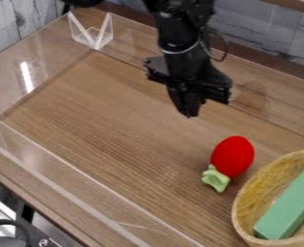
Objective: Put the green object in the brown bowl
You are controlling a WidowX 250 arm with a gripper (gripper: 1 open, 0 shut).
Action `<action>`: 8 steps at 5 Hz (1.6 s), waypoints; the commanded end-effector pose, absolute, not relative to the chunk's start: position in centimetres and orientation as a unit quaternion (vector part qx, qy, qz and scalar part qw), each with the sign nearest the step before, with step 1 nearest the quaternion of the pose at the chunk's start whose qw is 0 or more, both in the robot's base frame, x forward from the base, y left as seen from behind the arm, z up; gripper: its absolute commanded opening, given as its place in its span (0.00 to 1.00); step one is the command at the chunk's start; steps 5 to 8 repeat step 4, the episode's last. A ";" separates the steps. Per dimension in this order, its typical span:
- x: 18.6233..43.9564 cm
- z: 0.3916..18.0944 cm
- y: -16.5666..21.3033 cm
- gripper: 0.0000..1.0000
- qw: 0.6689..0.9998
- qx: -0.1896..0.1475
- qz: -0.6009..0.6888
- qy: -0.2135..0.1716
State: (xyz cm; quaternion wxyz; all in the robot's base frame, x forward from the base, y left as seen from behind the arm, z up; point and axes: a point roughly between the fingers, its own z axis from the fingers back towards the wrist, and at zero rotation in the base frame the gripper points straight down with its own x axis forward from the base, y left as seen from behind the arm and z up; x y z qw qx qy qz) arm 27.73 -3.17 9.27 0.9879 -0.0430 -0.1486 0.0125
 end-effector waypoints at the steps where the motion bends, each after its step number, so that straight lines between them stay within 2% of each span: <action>1: 29.2 10.9 -4.0 0.00 0.985 -0.044 0.026 -0.167; 2: 30.2 10.7 -4.5 0.00 0.985 -0.043 0.037 -0.165; 3: 31.0 10.5 -4.8 1.00 0.985 -0.042 0.048 -0.161; 8: 31.2 10.1 -5.1 1.00 0.986 -0.044 0.043 -0.156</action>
